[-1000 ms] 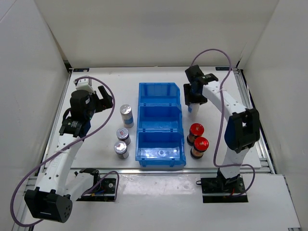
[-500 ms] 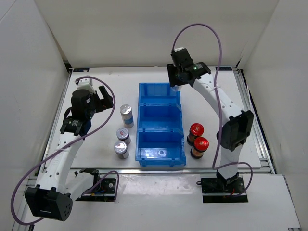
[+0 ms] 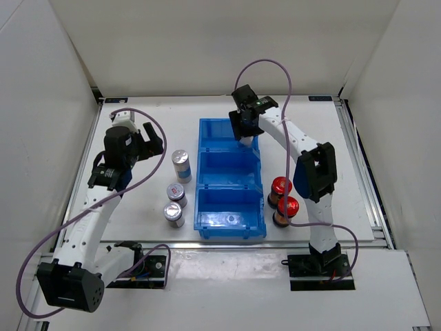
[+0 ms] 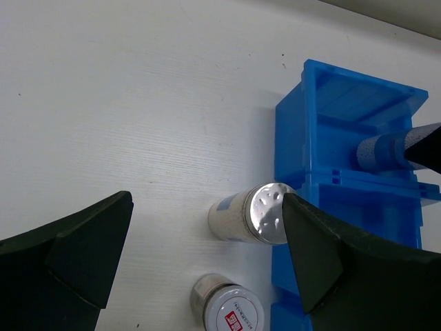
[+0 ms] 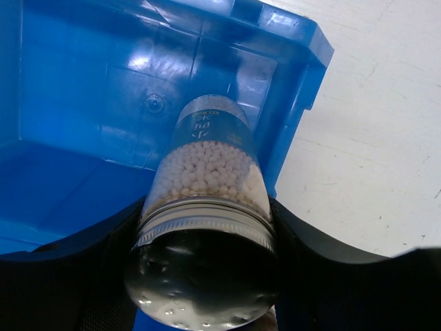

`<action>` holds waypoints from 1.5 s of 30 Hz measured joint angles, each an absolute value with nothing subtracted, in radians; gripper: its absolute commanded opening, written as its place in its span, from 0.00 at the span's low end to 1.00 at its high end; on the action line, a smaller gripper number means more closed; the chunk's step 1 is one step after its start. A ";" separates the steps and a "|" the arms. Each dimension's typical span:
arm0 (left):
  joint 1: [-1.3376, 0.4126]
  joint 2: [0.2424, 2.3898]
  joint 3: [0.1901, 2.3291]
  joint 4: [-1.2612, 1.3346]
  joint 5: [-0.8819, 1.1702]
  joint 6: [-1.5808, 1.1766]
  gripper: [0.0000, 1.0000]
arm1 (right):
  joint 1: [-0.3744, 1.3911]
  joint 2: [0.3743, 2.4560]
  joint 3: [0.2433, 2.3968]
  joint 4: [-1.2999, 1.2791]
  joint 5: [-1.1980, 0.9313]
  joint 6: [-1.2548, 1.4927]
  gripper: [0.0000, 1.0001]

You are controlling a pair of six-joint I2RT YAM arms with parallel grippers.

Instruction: Organize the condiment bottles

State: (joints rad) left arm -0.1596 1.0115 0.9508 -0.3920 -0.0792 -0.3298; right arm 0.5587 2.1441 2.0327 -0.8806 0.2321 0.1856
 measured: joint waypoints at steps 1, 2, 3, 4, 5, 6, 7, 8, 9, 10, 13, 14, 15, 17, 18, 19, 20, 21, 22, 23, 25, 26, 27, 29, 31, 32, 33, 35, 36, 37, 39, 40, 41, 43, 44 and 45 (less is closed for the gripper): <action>-0.160 1.014 0.951 -0.392 -0.077 -0.330 1.00 | 0.558 2.144 2.033 -0.881 0.229 0.187 0.40; -0.160 1.015 0.951 -0.392 -0.075 -0.330 1.00 | 0.558 2.146 2.033 -0.881 0.228 0.188 0.46; -0.160 1.018 0.951 -0.391 -0.073 -0.330 1.00 | 0.558 2.149 2.033 -0.881 0.227 0.189 0.49; -0.160 1.021 0.951 -0.392 -0.070 -0.329 1.00 | 0.558 2.151 2.033 -0.880 0.226 0.191 0.49; -0.160 1.025 0.951 -0.392 -0.068 -0.330 1.00 | 0.558 2.155 2.033 -0.881 0.225 0.195 0.49; -0.160 1.028 0.951 -0.392 -0.066 -0.329 1.00 | 0.558 2.159 2.033 -0.881 0.224 0.196 0.49; -0.160 1.031 0.951 -0.392 -0.065 -0.329 1.00 | 0.558 2.164 2.033 -0.880 0.224 0.199 0.51; -0.160 1.034 0.951 -0.392 -0.063 -0.330 1.00 | 0.558 2.167 2.033 -0.880 0.224 0.200 0.60; -0.160 1.038 0.951 -0.392 -0.062 -0.330 1.00 | 0.558 2.171 2.033 -0.881 0.224 0.201 0.62; -0.160 1.041 0.951 -0.392 -0.060 -0.330 1.00 | 0.558 2.175 2.033 -0.881 0.224 0.202 0.63; -0.160 1.053 0.953 -0.393 -0.053 -0.330 1.00 | 0.558 2.178 2.033 -0.881 0.225 0.204 0.76; -0.160 1.058 0.957 -0.393 -0.050 -0.330 1.00 | 0.558 2.178 2.038 -0.883 0.225 0.202 0.76; -0.160 1.065 0.959 -0.392 -0.047 -0.330 1.00 | 0.558 2.178 2.046 -0.883 0.226 0.203 0.78; -0.160 1.074 0.962 -0.392 -0.041 -0.330 1.00 | 0.558 2.178 2.075 -0.885 0.229 0.204 0.84; -0.160 1.078 0.962 -0.392 -0.039 -0.329 1.00 | 0.558 2.178 2.094 -0.888 0.231 0.204 0.99; -0.160 1.082 0.962 -0.392 -0.036 -0.330 1.00 | 0.558 2.178 2.110 -0.890 0.234 0.209 1.00; -0.160 1.086 0.962 -0.392 -0.033 -0.329 1.00 | 0.558 2.178 2.130 -0.894 0.241 0.207 1.00; -0.160 1.092 0.962 -0.392 -0.029 -0.329 1.00 | 0.558 2.178 2.148 -0.897 0.251 0.204 1.00; -0.160 1.098 0.962 -0.392 -0.022 -0.329 1.00 | 0.558 2.175 2.160 -0.900 0.262 0.204 1.00; -0.160 1.104 0.962 -0.390 -0.014 -0.330 1.00 | 0.558 2.170 2.168 -0.902 0.274 0.204 1.00; -0.160 1.113 0.962 -0.385 0.007 -0.330 1.00 | 0.559 2.143 2.170 -0.917 0.303 0.204 1.00; -0.160 1.115 0.962 -0.381 0.019 -0.329 1.00 | 0.558 2.122 2.165 -0.925 0.321 0.204 1.00; -0.160 1.116 0.962 -0.375 0.032 -0.330 1.00 | 0.558 2.094 2.156 -0.931 0.340 0.204 1.00; -0.163 1.118 0.959 -0.352 0.059 -0.327 1.00 | 0.558 2.012 2.113 -0.927 0.369 0.204 1.00; -0.178 1.124 0.957 -0.332 0.077 -0.319 1.00 | 0.558 1.896 2.040 -0.927 0.389 0.204 1.00; -0.193 1.132 0.957 -0.321 0.089 -0.313 1.00 | 0.558 1.835 2.007 -0.927 0.394 0.204 1.00; -0.210 1.143 0.958 -0.312 0.098 -0.305 1.00 | 0.558 1.777 1.975 -0.922 0.396 0.204 1.00; -0.243 1.171 0.958 -0.304 0.109 -0.292 1.00 | 0.558 1.640 1.887 -0.910 0.389 0.205 1.00; -0.257 1.186 0.958 -0.305 0.113 -0.286 1.00 | 0.558 1.580 1.849 -0.907 0.385 0.205 1.00; -0.270 1.201 0.958 -0.306 0.115 -0.281 1.00 | 0.559 1.523 1.803 -0.898 0.375 0.205 1.00; -0.283 1.226 0.958 -0.309 0.116 -0.273 1.00 | 0.559 1.427 1.721 -0.899 0.355 0.208 1.00; -0.287 1.239 0.958 -0.313 0.113 -0.270 1.00 | 0.559 1.396 1.690 -0.899 0.344 0.210 1.00; -0.294 1.252 0.959 -0.316 0.109 -0.268 1.00 | 0.560 1.358 1.644 -0.891 0.333 0.211 1.00; -0.300 1.280 0.967 -0.332 0.096 -0.266 1.00 | 0.562 1.301 1.564 -0.894 0.316 0.214 1.00; -0.304 1.296 0.975 -0.344 0.090 -0.264 1.00 | 0.562 1.281 1.532 -0.897 0.310 0.215 1.00; -0.308 1.320 0.987 -0.354 0.086 -0.263 1.00 | 0.563 1.262 1.503 -0.897 0.307 0.217 1.00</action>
State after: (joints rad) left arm -0.3084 1.3201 0.9867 -0.3538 0.0864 -0.2626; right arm 0.5632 1.2625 1.5032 -0.8974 0.3069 0.2169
